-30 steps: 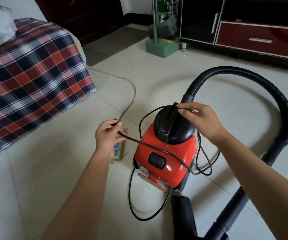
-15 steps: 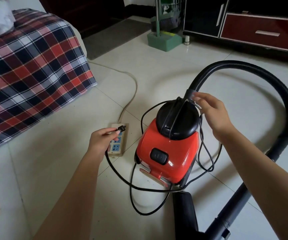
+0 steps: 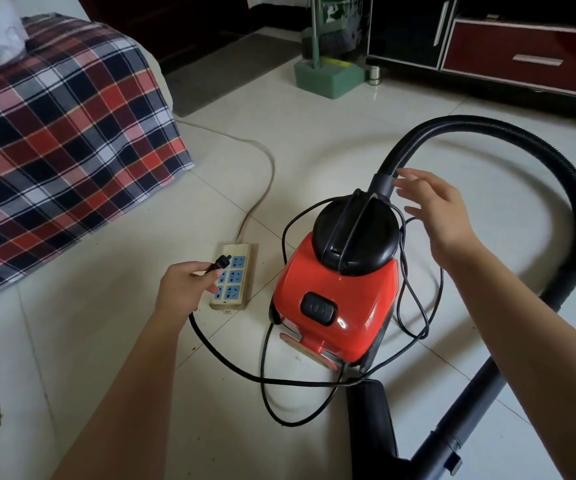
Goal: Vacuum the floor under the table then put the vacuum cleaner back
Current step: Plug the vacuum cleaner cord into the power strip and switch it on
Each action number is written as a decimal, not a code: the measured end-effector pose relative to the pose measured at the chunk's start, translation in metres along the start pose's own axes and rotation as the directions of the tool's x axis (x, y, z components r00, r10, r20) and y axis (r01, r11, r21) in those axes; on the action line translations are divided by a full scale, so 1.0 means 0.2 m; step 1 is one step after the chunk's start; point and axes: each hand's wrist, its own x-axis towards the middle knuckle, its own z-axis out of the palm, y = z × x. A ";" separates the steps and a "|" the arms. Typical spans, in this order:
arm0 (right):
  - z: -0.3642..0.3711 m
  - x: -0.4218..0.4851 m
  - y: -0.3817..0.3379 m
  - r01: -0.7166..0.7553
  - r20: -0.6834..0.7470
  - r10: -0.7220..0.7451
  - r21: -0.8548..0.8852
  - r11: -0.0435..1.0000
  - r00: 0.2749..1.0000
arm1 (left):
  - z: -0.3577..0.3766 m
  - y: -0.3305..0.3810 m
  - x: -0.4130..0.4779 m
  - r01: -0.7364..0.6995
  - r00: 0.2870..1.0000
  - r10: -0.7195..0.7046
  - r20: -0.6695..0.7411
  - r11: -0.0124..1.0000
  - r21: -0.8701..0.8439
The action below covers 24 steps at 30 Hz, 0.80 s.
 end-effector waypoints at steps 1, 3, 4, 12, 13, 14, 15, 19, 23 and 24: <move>-0.01 0.00 0.00 -0.006 -0.024 0.006 0.001 1.000 1.000 | 0.01 0.04 -0.01 -0.017 1.000 0.018 0.021 0.999 -0.036; -0.03 0.01 0.00 -0.021 -0.062 0.021 0.006 1.000 0.998 | 0.05 0.14 -0.04 -0.042 0.997 0.048 0.058 0.993 -0.109; -0.04 0.01 0.01 -0.027 -0.068 0.027 0.004 1.000 0.997 | 0.07 0.18 -0.05 -0.052 0.996 0.061 0.066 0.990 -0.131; -0.17 0.02 -0.01 -0.025 -0.135 0.020 -0.034 0.999 0.991 | 0.11 0.48 0.00 -0.117 0.992 0.129 0.006 0.918 -0.379; -0.19 0.02 -0.03 -0.025 -0.154 0.022 -0.021 0.999 0.988 | 0.10 0.52 0.01 -0.132 0.989 0.146 0.003 0.902 -0.412; -0.20 0.03 -0.03 -0.025 -0.168 0.023 -0.008 1.000 0.985 | 0.10 0.57 0.02 -0.147 0.987 0.162 -0.004 0.886 -0.441; -0.21 0.03 -0.04 -0.024 -0.176 0.023 -0.001 1.000 0.984 | 0.09 0.61 0.04 -0.161 0.984 0.175 -0.014 0.870 -0.466; -0.19 0.03 -0.04 -0.029 -0.148 0.026 -0.022 0.999 0.989 | 0.10 0.68 0.10 -0.182 0.982 0.185 -0.043 0.845 -0.503; -0.16 0.02 -0.02 -0.031 -0.112 0.025 -0.051 0.998 0.993 | 0.11 0.61 0.14 -0.142 0.990 0.118 -0.082 0.870 -0.472; -0.16 0.02 -0.02 -0.033 -0.103 0.028 -0.054 0.998 0.994 | 0.10 0.58 0.16 -0.131 0.990 0.091 -0.106 0.865 -0.483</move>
